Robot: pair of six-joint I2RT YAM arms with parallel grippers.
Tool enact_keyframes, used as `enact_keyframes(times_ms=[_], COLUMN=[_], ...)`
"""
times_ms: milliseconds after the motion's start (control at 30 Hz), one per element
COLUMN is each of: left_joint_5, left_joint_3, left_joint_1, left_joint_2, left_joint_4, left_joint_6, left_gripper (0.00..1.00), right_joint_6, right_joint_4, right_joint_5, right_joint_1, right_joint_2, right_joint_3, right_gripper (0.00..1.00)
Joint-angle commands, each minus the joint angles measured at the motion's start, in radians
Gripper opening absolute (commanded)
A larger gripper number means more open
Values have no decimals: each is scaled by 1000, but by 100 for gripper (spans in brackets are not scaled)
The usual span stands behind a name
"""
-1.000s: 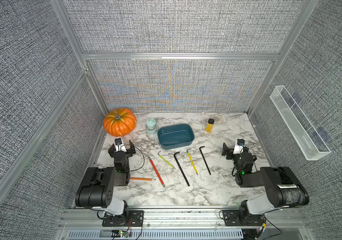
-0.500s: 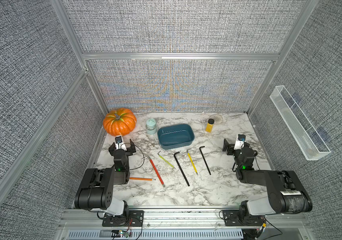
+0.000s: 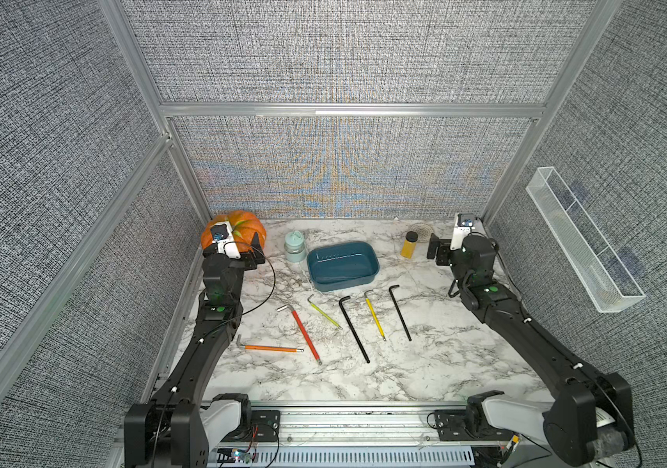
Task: Put the hex key on the desktop into the storage box
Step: Pick up the Allen key from the center of the board.
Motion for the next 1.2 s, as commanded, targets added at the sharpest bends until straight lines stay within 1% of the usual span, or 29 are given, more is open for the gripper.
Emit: enact_keyframes(times_ms=[0, 67, 167, 267, 367, 467, 567, 700, 867, 933, 1033, 1100, 1167], left_joint_5=[192, 233, 273, 365, 435, 438, 411, 411, 414, 411, 411, 411, 411], left_joint_3=[57, 104, 156, 166, 159, 159, 150, 138, 126, 125, 125, 124, 121], left_joint_1=[-9, -22, -46, -67, -87, -106, -116, -123, -131, -134, -134, -136, -137], left_joint_2=[-37, -44, -37, -18, 7, 18, 10, 7, 5, 5, 6, 8, 10], left_joint_4=[-201, -288, -387, -422, -427, -434, -419, -414, -415, -415, -415, -415, -414], left_joint_6=[-28, -14, 13, 45, 77, 77, 60, 52, 48, 49, 48, 47, 47], left_gripper=[100, 100, 100, 100, 100, 100, 100, 100, 100, 100, 100, 100, 100], right_joint_6=[80, 115, 131, 149, 169, 193, 219, 236, 252, 263, 270, 268, 270], right_joint_4=[-337, -469, -607, -706, -756, -758, -739, -729, -714, -694, -685, -679, -668], right_joint_5=[1, -44, -129, -180, -210, -192, -208, -221, -217, -217, -215, -214, -213], right_joint_1=[15, 15, 29, 66, 110, 164, 187, 224, 247, 253, 255, 259, 263], right_joint_2=[10, 46, 105, 180, 250, 284, 303, 357, 426, 440, 468, 489, 509], right_joint_3=[94, 162, 207, 227, 224, 210, 195, 193, 188, 180, 178, 179, 176], right_gripper=[99, 99, 99, 99, 96, 94, 91, 86, 72, 63, 60, 55, 54])
